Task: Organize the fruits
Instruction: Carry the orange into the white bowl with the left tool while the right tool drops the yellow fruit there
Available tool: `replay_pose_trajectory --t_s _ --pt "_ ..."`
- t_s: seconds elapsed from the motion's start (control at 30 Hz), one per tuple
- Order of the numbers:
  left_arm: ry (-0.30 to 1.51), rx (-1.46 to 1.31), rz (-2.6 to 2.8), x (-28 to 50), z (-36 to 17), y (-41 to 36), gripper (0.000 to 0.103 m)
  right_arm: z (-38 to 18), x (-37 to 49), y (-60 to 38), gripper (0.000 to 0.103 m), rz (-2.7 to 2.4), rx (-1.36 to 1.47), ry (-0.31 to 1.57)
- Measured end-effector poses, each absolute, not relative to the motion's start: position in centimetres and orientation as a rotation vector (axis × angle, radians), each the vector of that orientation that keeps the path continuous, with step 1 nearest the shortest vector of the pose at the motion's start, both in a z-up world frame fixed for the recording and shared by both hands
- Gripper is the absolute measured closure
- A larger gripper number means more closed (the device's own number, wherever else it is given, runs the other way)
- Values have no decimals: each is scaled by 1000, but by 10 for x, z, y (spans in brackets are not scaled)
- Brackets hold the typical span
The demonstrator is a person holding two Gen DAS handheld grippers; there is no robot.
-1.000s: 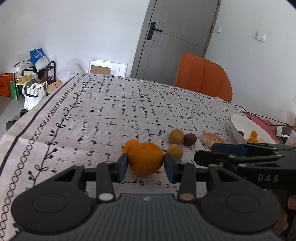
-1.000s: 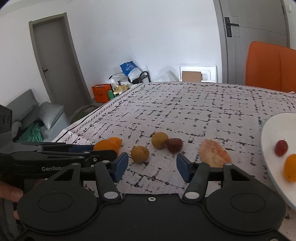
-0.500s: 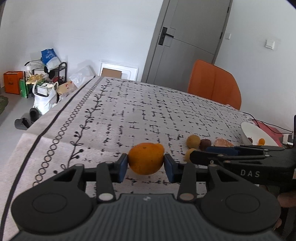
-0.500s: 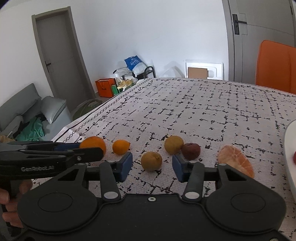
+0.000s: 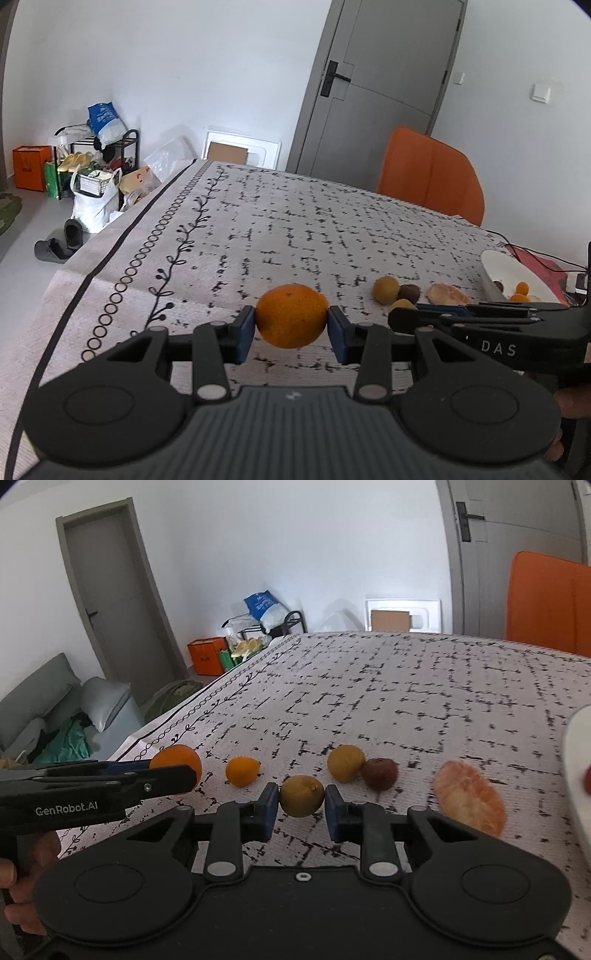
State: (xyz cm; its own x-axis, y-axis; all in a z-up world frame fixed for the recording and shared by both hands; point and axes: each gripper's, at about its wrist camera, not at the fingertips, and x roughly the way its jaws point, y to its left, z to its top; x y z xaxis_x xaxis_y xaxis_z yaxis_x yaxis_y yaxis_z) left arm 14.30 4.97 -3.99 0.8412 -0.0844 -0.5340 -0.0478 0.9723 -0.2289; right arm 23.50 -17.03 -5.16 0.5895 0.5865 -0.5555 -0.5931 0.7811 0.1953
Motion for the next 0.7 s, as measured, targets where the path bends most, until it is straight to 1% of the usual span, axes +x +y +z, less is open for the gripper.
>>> replay_pose_trajectory --t_s 0.7 --pt "547 -196 -87 144 -27 -5 62 -28 213 -235 78 555 55 528"
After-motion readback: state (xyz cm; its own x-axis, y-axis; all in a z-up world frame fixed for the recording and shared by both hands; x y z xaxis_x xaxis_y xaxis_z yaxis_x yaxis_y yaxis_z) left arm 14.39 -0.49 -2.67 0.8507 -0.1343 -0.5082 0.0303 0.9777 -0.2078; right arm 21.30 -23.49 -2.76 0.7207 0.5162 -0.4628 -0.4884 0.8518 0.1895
